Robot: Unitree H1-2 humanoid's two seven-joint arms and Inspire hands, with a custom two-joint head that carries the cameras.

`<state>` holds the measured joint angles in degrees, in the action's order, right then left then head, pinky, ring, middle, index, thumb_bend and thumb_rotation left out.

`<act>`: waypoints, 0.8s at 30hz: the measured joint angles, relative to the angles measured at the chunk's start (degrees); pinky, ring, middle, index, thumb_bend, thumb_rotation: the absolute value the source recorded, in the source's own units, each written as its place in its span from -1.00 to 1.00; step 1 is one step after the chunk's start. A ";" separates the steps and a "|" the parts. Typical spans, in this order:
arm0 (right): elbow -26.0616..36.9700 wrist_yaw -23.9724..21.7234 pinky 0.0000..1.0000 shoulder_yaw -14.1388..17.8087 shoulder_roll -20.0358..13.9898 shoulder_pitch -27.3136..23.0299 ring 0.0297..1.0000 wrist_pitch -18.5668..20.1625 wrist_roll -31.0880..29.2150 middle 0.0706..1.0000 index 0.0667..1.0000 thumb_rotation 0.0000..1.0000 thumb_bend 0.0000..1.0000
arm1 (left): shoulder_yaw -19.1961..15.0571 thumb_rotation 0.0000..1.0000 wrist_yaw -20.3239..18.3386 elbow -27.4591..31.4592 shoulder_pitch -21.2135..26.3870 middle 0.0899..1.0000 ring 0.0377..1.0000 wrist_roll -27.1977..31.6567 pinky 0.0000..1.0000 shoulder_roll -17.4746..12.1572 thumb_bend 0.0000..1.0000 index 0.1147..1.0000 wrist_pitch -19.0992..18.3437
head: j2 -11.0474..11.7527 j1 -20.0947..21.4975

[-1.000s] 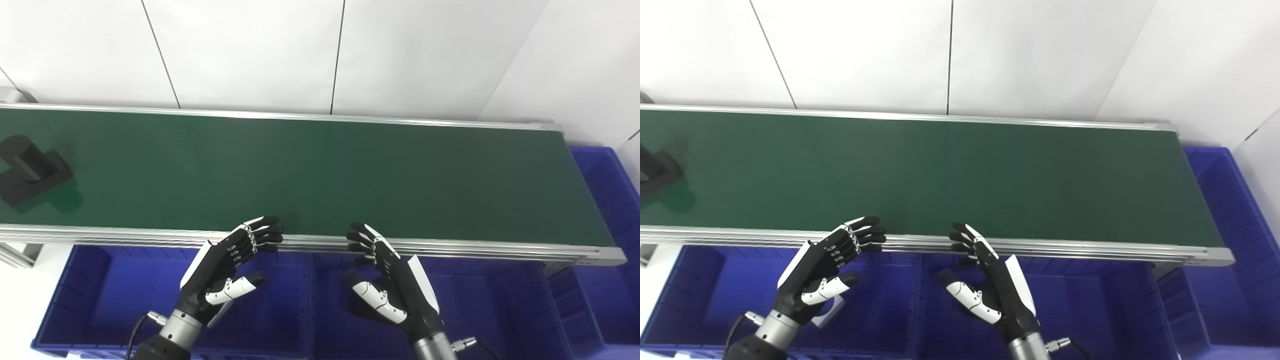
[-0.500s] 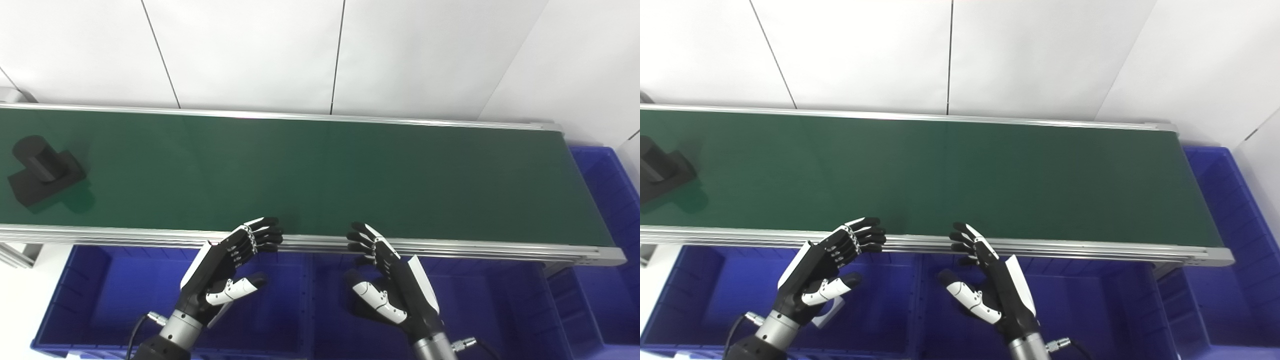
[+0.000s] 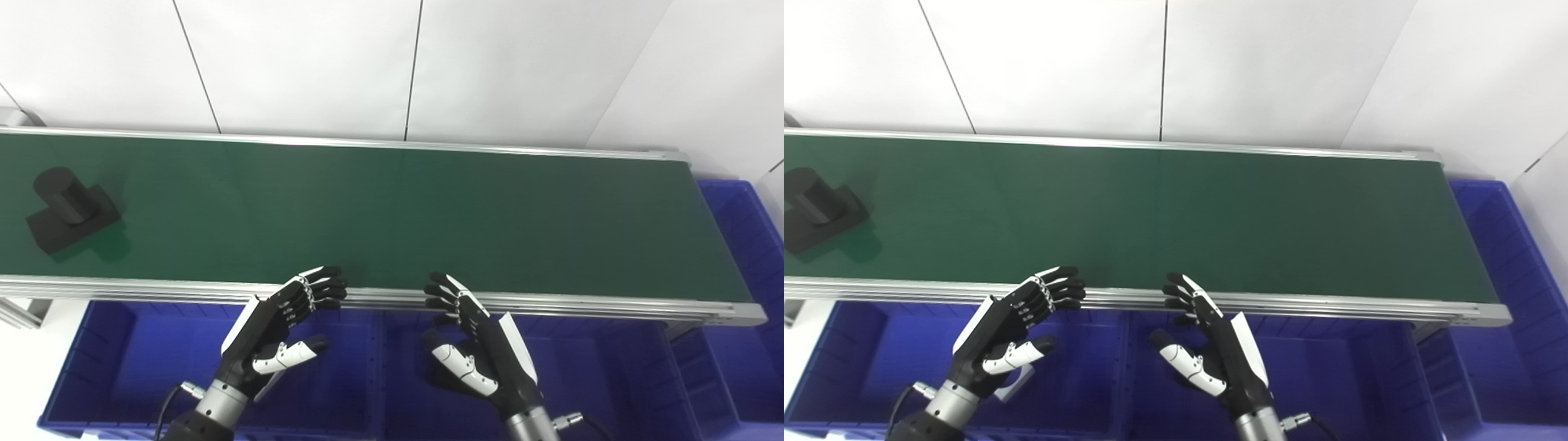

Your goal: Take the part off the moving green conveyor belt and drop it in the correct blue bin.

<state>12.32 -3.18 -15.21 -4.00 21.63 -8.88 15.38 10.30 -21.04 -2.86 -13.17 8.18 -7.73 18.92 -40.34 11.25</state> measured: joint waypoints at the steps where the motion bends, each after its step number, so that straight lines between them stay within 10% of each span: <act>1: -0.05 0.00 0.39 0.00 0.00 -0.02 0.58 0.00 0.00 0.66 0.77 0.36 0.00 | 0.00 -0.06 0.00 -0.02 0.00 0.51 0.50 0.00 0.45 0.00 0.48 0.57 0.00 | 0.00 0.00; 16: -0.86 0.01 0.39 0.36 -0.31 -0.20 0.59 -0.20 -0.21 0.67 0.77 0.35 -0.04 | 0.26 0.00 0.19 -0.04 0.03 0.49 0.48 -0.96 0.42 0.35 0.58 0.58 -0.01 | 1.76 -5.98; 24: -2.00 0.00 0.40 1.46 -1.14 -0.30 0.61 -0.67 -2.13 0.69 0.81 0.41 -0.09 | 1.07 -0.04 1.13 -0.49 0.17 0.48 0.45 -2.33 0.40 2.22 0.64 0.57 -0.05 | 5.01 -17.49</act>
<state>10.31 -3.17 -13.75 -5.14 21.33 -9.55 13.25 11.36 -19.91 -3.35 -13.01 5.85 -5.51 18.87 -35.33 -6.24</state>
